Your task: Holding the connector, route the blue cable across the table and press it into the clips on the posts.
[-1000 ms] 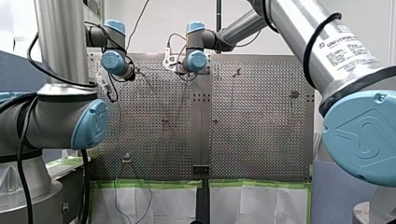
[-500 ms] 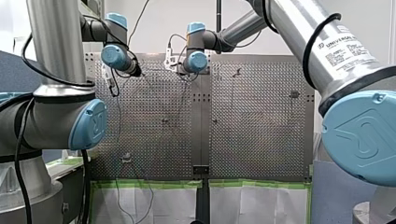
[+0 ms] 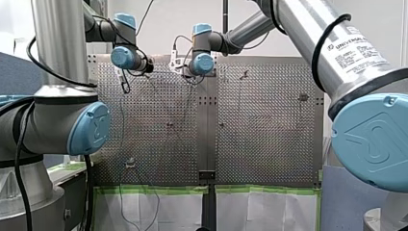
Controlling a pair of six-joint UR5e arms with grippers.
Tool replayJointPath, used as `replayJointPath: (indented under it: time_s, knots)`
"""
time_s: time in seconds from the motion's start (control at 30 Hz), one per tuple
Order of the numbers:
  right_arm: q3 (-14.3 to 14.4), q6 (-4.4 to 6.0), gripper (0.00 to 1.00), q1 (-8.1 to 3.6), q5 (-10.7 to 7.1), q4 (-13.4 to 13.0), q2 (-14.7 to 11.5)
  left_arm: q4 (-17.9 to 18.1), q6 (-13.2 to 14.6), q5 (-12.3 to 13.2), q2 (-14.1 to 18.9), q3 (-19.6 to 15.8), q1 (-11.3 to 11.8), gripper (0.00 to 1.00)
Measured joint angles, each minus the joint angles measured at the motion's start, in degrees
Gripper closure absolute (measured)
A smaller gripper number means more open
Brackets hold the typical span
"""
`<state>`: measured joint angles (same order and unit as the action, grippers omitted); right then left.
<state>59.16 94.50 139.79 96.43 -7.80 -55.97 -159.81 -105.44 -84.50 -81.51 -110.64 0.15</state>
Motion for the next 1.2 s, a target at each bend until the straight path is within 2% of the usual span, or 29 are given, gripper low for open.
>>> replayJointPath:
  time_s: [0.3, 0.7, 0.93, 1.0, 1.03, 1.1, 1.13, 1.17, 1.2]
  knots:
    - [-0.5, 0.0, 1.0, 0.0, -0.09, 0.1, 0.0, 1.6, -0.2, -1.9, -4.0, 2.0, -0.3, 0.0]
    - [-0.6, 0.0, 1.0, 0.05, -0.09, 0.2, 0.0, 4.5, 0.1, -1.9, -8.6, 4.3, -0.4, 0.0]
    - [-0.6, 0.02, 1.0, 0.09, -0.17, 0.3, 0.0, 5.4, 0.3, -1.1, -9.4, 4.3, -0.5, 0.0]
    - [-0.6, 0.11, 1.0, 0.09, -0.18, 0.3, 0.0, 5.6, 0.3, -1.0, -9.4, 4.3, -0.5, 0.23]
    - [-0.6, 0.2, 1.0, 0.1, -0.18, 0.3, 0.0, 5.6, 0.2, -1.0, -9.5, 4.3, -0.5, 0.23]
    - [-0.6, 0.41, 1.0, 0.15, -0.18, 0.6, 0.0, 5.7, 0.2, -1.2, -9.5, 4.3, -0.5, 0.54]
    - [-0.6, 0.45, 1.0, 0.16, -0.18, 0.7, 0.0, 5.7, 0.2, -1.3, -9.5, 4.3, -0.6, 0.54]
    - [-0.6, 0.5, 1.0, 0.18, -0.18, 0.8, 0.0, 5.7, 0.2, -1.5, -9.5, 4.3, -0.6, 0.76]
    - [-0.6, 0.56, 1.0, 0.22, -0.18, 1.0, 0.0, 5.7, 0.2, -1.8, -9.5, 4.3, -0.7, 0.89]
